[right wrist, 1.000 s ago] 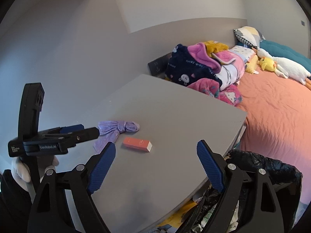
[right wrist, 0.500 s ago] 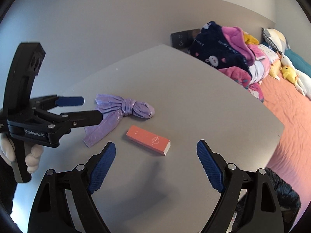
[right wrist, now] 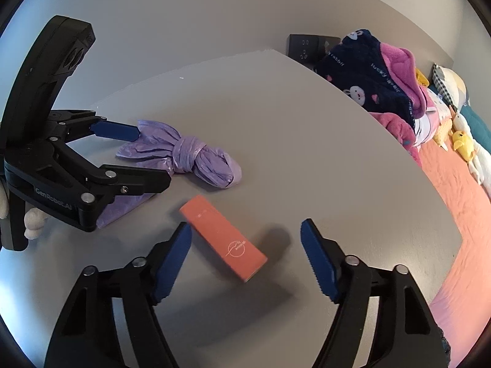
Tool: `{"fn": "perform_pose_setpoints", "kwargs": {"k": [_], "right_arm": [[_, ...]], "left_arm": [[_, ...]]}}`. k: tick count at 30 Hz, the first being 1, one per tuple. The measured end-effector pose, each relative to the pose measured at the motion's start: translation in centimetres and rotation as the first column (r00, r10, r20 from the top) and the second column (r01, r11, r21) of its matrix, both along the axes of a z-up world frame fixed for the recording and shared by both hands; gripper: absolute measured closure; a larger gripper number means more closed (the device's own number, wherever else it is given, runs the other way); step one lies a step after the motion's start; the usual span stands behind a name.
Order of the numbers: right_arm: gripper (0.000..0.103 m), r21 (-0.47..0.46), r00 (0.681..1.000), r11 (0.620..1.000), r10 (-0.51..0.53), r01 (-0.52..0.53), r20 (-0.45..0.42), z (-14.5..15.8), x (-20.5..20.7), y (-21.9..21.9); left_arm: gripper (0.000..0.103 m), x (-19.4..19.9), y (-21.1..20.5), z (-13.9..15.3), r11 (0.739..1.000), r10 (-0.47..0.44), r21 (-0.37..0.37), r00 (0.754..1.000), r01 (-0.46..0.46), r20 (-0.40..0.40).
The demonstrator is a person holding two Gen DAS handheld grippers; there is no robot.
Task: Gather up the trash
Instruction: 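Grasp the purple plastic bag with the left tool while the right tool grasps the pink eraser, then lift the purple bag and pink eraser and carry both over the black bag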
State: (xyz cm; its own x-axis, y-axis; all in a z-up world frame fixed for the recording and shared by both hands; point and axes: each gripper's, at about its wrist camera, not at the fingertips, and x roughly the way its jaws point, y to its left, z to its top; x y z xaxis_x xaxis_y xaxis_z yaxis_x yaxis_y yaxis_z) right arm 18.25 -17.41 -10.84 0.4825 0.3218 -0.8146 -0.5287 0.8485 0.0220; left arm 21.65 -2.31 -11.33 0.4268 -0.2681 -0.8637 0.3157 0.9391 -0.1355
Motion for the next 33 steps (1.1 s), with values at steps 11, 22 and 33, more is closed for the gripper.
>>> {"fn": "perform_pose_setpoints", "kwargs": {"k": [11,22,33], "right_arm": [[0.082,0.076,0.996,0.995,-0.054,0.059,-0.067,-0.1,-0.4,-0.3],[0.082,0.182,0.985,0.972,-0.129,0.149,-0.119,0.5,-2.1,-1.2],[0.082,0.239,0.984,0.956,-0.155,0.172,-0.087,3.5,-4.0,-3.2]], "left_arm": [[0.048,-0.2,0.1,0.4,0.991,0.091,0.088,0.994,-0.096,0.056],[0.09,-0.9,3.2,0.5,0.949,0.255,-0.177,0.966,-0.26,-0.046],[0.091,-3.7,1.5,3.2,0.95,0.235,-0.209,0.972,-0.231,-0.005]]}}
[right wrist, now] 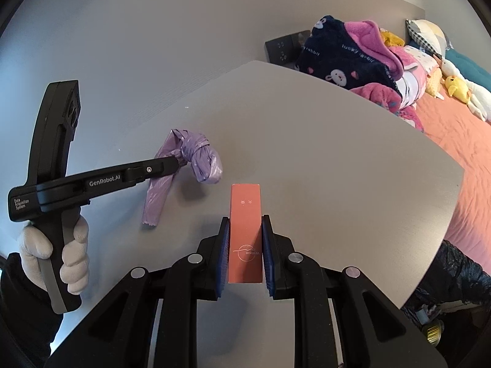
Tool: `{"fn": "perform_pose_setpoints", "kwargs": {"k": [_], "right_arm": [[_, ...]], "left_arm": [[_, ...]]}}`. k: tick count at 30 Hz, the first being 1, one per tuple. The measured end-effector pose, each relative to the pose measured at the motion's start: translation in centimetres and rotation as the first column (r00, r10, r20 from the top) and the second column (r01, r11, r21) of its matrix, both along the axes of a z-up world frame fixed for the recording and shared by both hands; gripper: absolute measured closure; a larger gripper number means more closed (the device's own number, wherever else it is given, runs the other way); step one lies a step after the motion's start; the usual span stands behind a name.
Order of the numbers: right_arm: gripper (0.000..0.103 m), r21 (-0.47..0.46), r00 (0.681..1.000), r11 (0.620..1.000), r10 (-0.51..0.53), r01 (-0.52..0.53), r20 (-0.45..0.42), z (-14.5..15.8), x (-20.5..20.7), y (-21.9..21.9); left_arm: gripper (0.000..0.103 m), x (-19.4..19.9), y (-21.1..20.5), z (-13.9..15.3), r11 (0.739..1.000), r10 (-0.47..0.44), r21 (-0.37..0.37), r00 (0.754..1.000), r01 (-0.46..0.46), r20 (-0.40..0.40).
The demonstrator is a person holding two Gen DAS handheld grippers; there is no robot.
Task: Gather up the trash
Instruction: 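Lift the purple bag and pink eraser and carry both over the black bag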
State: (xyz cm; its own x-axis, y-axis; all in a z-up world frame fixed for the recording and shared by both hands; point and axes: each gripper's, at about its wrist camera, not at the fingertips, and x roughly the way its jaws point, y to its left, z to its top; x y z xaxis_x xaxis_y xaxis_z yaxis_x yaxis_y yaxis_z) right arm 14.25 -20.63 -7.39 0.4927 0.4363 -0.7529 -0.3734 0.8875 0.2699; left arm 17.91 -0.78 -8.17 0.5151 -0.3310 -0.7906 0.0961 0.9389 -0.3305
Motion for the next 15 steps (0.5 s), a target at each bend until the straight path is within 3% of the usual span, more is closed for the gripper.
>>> {"fn": "perform_pose_setpoints", "kwargs": {"k": [15], "right_arm": [[0.082,0.039,0.992,0.995,-0.099,0.096,0.082,4.6,-5.6,-5.4]], "left_arm": [[0.091,-3.4,-5.6,5.4,0.994,-0.113,0.014,0.988,0.112,0.105]]}}
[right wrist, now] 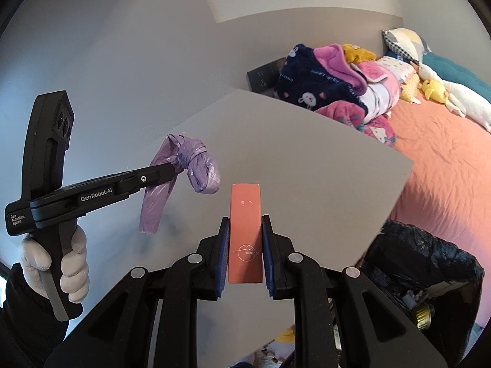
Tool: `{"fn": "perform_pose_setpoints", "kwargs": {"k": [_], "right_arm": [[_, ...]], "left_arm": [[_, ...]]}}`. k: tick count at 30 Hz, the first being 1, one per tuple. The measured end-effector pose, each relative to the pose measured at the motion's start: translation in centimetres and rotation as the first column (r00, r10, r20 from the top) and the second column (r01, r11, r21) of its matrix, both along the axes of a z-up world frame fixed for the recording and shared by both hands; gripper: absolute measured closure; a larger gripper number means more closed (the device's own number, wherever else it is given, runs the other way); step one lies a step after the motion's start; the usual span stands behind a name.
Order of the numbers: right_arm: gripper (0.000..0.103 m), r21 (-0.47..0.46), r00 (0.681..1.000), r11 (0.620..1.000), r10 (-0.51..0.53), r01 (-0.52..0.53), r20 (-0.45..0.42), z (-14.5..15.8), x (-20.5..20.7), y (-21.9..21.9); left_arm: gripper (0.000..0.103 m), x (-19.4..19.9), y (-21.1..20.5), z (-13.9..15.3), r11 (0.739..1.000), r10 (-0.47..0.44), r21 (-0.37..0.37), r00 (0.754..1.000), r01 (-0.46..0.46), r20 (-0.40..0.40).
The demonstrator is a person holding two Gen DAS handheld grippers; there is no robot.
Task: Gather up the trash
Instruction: 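Lift the purple bag and pink eraser and carry both over the black bag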
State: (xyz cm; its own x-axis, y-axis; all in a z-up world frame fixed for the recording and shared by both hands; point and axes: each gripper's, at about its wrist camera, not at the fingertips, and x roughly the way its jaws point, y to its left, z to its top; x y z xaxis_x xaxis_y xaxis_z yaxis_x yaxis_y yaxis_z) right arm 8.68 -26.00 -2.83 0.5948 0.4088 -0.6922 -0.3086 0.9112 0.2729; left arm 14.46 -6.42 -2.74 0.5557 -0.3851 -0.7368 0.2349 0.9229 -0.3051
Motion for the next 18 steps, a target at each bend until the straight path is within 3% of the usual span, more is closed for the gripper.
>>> {"fn": "perform_pose_setpoints", "kwargs": {"k": [18], "right_arm": [[0.082,0.009,0.985,0.988,-0.153,0.153,0.079,3.2,-6.1,-7.5]], "left_arm": [[0.091,-2.8,-9.4,2.4,0.976,-0.217,-0.01,0.973,0.218,0.074]]}}
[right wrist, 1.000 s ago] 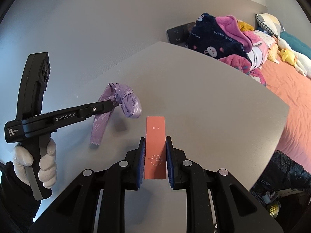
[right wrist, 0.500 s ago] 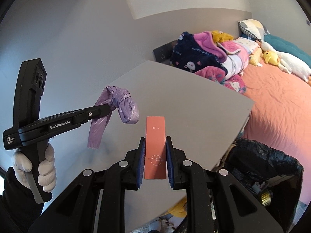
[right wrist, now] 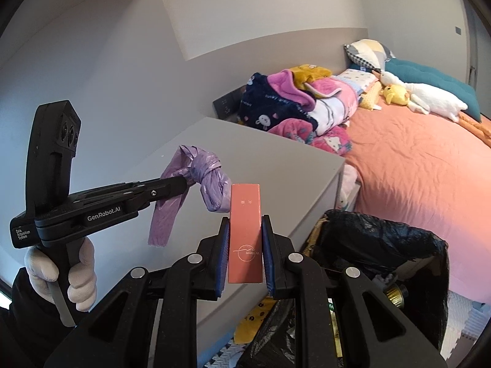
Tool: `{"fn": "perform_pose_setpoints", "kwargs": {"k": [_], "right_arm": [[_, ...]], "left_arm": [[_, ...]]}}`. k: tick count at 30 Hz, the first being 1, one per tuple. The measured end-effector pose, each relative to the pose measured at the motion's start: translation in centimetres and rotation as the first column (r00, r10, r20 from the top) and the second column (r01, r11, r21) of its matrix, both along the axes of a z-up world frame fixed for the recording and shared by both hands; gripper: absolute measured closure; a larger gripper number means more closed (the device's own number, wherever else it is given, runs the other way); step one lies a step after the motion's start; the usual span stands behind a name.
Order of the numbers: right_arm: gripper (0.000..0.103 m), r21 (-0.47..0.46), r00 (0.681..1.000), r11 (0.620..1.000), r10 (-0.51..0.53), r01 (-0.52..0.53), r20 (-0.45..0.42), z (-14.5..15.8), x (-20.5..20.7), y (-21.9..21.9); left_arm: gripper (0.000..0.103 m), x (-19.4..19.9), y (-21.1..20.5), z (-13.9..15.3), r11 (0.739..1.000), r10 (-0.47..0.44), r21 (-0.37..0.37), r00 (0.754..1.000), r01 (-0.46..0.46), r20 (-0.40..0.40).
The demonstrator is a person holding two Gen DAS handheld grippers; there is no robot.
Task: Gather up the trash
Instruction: 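Lift the purple bag and pink eraser and carry both over the black bag, then open both tools over the black bag to drop the purple bag and eraser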
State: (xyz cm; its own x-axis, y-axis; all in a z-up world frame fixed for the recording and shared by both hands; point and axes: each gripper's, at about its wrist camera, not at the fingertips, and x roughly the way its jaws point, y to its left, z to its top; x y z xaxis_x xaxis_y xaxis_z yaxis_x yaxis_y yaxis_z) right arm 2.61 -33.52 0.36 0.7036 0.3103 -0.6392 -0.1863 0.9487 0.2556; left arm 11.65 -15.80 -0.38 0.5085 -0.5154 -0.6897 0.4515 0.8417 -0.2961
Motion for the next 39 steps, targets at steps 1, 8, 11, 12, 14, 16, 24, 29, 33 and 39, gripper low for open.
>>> {"fn": "perform_pose_setpoints", "kwargs": {"k": [1,8,11,12,14,16,24,29,33,39], "right_arm": [[0.082,0.0,1.0,1.0,-0.008,0.008,0.004,0.1,-0.3,-0.3],[0.082,0.006,0.997,0.997,-0.074,0.074,0.032,0.9,-2.3,-3.0],[0.082,0.01,0.994,0.995,-0.104,0.104,0.043,1.1,-3.0,-4.1],[0.082,0.013,0.992,0.993,-0.117,0.117,0.046,1.2,-3.2,-4.6],[0.082,0.018,0.989,0.99,-0.138,0.137,0.052,1.4,-3.6,-5.4],[0.082,0.023,0.985,0.987,-0.16,0.159,0.056,1.5,-4.1,-6.2],[0.082,0.036,0.967,0.969,-0.246,0.244,0.066,1.7,-5.9,-9.4],[0.082,0.04,0.953,0.955,-0.297,0.295,0.063,1.7,-7.1,-11.3],[0.082,0.045,0.942,0.943,-0.332,0.33,0.057,1.6,-8.1,-12.7],[0.082,0.045,0.927,0.928,-0.372,0.37,0.042,1.1,-8.9,-14.3]], "left_arm": [[0.091,-0.2,-0.5,0.1,1.0,-0.014,-0.002,1.0,0.014,0.004],[0.091,-1.1,-3.7,0.8,0.996,-0.09,-0.005,0.996,0.091,0.026],[0.091,-1.4,-5.0,1.0,0.993,-0.12,-0.003,0.992,0.121,0.029],[0.091,-1.5,-5.4,1.0,0.992,-0.13,-0.001,0.991,0.13,0.03],[0.091,-1.6,-6.3,1.1,0.988,-0.154,0.003,0.987,0.154,0.032],[0.091,-1.8,-7.2,1.2,0.985,-0.174,0.007,0.984,0.174,0.034],[0.091,-2.4,-10.9,1.2,0.966,-0.258,0.015,0.966,0.258,0.029],[0.091,-2.8,-13.3,1.2,0.95,-0.313,0.015,0.949,0.313,0.025],[0.091,-3.1,-15.2,1.0,0.936,-0.353,0.014,0.936,0.353,0.018],[0.091,-3.6,-17.1,0.4,0.92,-0.392,0.011,0.92,0.392,0.003]]}}
